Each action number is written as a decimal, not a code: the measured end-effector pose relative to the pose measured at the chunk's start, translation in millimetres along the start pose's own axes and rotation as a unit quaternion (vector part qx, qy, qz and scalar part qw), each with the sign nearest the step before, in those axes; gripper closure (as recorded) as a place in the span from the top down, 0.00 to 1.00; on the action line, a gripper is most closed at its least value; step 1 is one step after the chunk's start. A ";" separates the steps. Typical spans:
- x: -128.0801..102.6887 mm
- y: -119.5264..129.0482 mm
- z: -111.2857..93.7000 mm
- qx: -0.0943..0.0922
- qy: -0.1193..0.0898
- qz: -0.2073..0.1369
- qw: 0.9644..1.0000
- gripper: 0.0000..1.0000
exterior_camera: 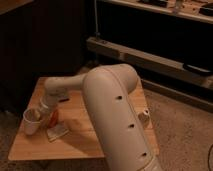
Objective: Place the ceramic cup in the ceramic bowl
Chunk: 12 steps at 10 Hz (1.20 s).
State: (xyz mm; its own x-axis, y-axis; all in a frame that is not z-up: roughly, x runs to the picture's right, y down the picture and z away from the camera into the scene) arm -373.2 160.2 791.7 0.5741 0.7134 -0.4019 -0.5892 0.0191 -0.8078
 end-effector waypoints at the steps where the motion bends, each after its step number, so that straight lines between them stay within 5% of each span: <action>1: -0.6 0.2 -1.7 0.000 -0.001 -0.001 1.000 0.20; 12: -13.7 18.3 -40.8 -0.004 -0.007 -0.013 1.000 0.20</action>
State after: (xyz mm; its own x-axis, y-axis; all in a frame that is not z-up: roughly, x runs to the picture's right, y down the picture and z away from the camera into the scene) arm -368.7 122.2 764.8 0.5808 0.7227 -0.3747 -0.5696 0.0320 -0.8213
